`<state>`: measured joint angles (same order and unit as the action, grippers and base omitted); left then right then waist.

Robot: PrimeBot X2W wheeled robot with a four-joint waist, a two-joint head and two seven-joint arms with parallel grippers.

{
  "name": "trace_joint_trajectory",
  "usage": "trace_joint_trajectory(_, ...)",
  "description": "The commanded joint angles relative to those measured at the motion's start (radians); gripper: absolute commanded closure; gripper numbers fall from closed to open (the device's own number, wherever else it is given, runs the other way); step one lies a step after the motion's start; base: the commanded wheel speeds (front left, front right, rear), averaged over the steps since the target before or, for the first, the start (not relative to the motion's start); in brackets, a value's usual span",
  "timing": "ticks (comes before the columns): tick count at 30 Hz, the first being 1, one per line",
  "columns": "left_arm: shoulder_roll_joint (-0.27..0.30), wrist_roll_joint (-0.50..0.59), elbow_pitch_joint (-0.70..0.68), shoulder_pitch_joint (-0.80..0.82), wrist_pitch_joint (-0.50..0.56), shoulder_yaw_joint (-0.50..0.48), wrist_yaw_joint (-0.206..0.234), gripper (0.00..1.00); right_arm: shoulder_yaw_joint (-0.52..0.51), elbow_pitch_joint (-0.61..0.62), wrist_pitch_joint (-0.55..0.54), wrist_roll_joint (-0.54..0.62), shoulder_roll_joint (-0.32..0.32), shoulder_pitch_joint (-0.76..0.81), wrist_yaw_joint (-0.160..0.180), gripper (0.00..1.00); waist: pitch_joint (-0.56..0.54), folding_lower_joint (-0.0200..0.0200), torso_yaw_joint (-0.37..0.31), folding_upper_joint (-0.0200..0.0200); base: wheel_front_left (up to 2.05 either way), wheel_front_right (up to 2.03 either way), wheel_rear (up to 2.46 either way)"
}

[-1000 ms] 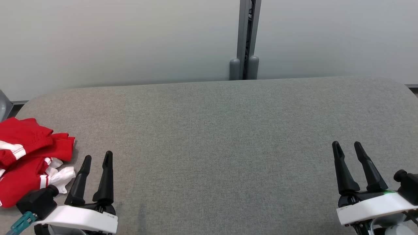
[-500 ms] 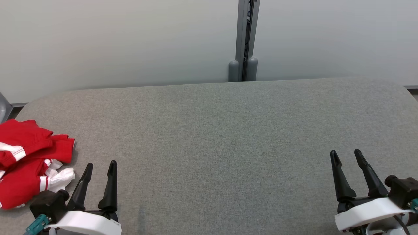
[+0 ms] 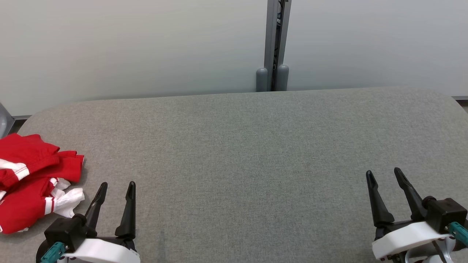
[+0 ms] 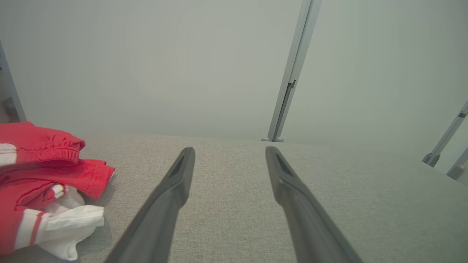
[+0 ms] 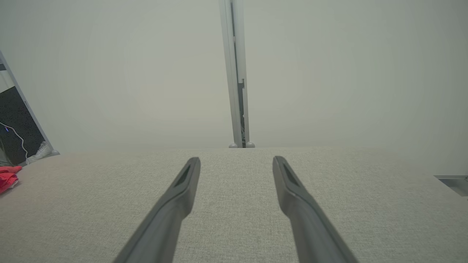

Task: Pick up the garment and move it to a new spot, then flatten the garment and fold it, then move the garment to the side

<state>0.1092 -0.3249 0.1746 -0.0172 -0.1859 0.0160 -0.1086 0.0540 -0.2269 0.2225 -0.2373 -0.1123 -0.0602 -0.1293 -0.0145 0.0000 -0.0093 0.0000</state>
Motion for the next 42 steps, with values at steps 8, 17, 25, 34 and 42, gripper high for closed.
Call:
trace_joint_trajectory(8, -0.008, 0.042, 0.012, 0.004, -0.031, -0.012, -0.001, 0.00, -0.008, -0.011, 0.020, 0.058, 0.005, -0.016, -0.002, 0.00, -0.002, 0.0000, -0.004, 0.0000, 0.00, 0.00, 0.00)
trace_joint_trajectory(17, -0.014, 0.080, 0.038, 0.011, -0.056, -0.021, -0.002, 0.00, -0.022, -0.017, 0.031, 0.050, 0.023, -0.004, -0.002, 0.00, 0.000, 0.0000, -0.004, 0.0000, 0.00, 0.00, 0.00)
trace_joint_trajectory(25, -0.017, 0.113, 0.051, 0.016, -0.073, -0.030, 0.000, 0.00, -0.012, -0.026, 0.040, 0.071, 0.025, 0.001, -0.002, 0.00, 0.002, 0.0000, -0.008, 0.0000, 0.00, 0.00, 0.00)
trace_joint_trajectory(34, -0.024, 0.127, 0.070, 0.018, -0.080, -0.034, 0.005, 0.00, -0.016, -0.032, 0.044, 0.079, 0.025, 0.003, -0.002, 0.00, 0.003, 0.0000, -0.006, 0.0000, 0.00, 0.00, 0.00)
trace_joint_trajectory(42, -0.028, 0.115, 0.078, 0.021, -0.080, -0.045, 0.006, 0.00, -0.018, -0.034, 0.044, 0.060, 0.024, 0.005, -0.002, 0.00, 0.004, 0.0000, -0.006, 0.0000, 0.00, 0.00, 0.00)
